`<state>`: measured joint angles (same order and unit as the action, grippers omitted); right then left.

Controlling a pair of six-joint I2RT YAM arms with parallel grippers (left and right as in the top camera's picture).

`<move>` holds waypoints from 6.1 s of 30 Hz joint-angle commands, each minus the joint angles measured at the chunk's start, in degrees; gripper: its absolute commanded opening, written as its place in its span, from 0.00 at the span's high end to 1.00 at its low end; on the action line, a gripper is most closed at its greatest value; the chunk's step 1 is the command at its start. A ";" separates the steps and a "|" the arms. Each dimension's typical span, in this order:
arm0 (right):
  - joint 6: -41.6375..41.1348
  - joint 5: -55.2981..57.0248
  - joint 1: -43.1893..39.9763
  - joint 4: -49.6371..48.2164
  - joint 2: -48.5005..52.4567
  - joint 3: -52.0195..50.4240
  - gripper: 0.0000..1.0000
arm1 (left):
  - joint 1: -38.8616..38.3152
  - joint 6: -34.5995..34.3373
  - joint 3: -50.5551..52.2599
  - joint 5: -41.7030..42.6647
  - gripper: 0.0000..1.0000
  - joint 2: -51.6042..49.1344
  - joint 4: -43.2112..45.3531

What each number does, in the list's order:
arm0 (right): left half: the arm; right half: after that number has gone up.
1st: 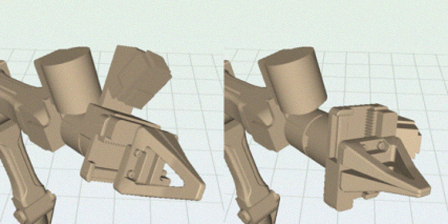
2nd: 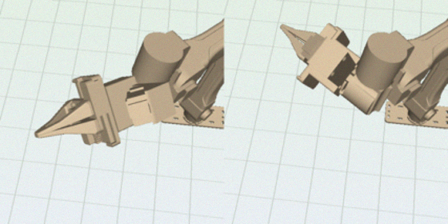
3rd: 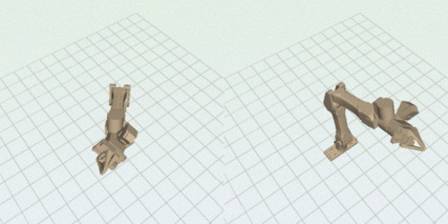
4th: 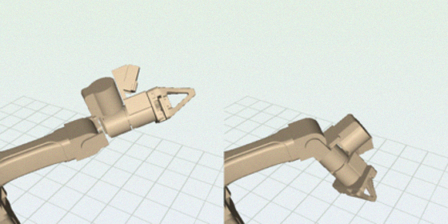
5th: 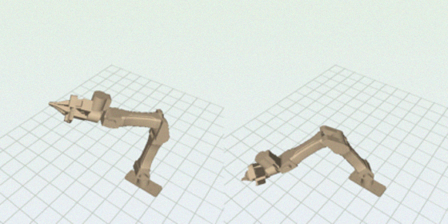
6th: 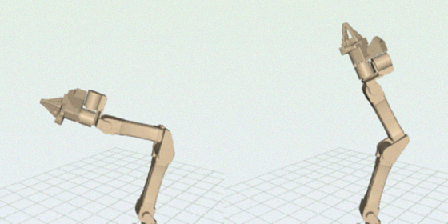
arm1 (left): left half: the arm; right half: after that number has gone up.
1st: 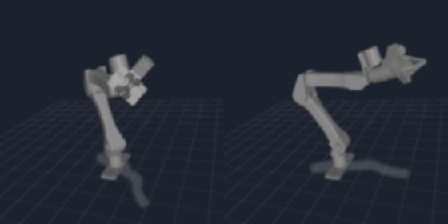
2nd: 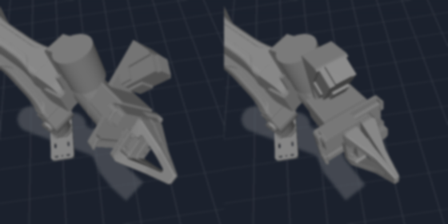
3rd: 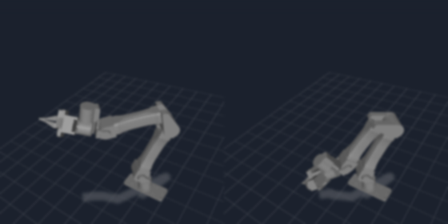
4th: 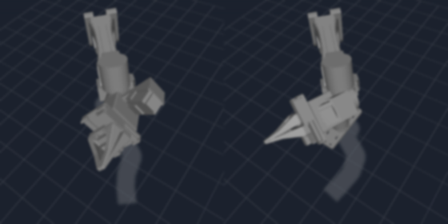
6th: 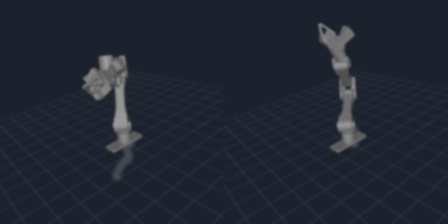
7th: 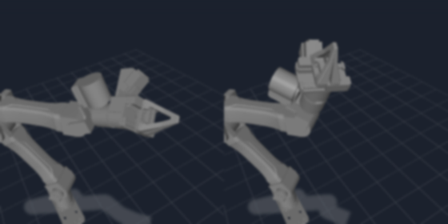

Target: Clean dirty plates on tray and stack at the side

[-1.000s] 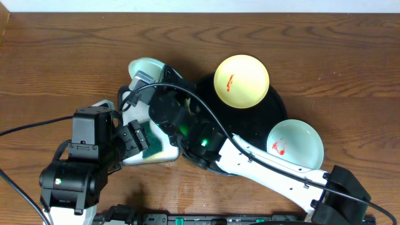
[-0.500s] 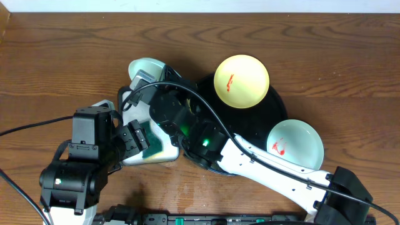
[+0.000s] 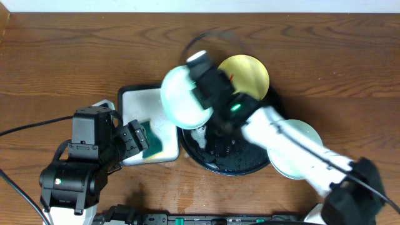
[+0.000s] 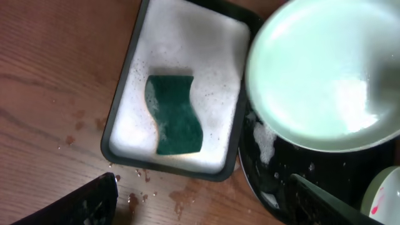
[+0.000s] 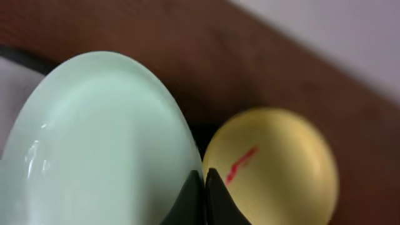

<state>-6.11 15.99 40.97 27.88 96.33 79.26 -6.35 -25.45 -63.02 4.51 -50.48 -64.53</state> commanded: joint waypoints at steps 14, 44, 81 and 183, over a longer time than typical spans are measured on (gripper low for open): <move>-10.91 -28.68 -58.49 24.30 -8.87 0.55 0.99 | 0.46 0.35 -0.96 -0.66 0.14 -0.07 -0.15; -3.65 -35.50 -75.69 24.79 -1.01 0.55 0.45 | 0.46 0.35 -0.96 -0.66 0.14 -0.07 -0.15; -40.15 0.00 -8.39 29.64 1.60 -17.55 0.62 | 0.44 0.35 -0.96 -0.68 0.14 -0.07 -0.15; -24.28 -17.73 -20.50 4.61 -2.36 -29.97 0.99 | 0.39 -7.23 10.21 -1.55 0.45 -36.96 12.61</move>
<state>-27.51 -7.31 20.23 32.71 94.43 48.69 -6.09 -30.04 -53.76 2.74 -83.59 -54.52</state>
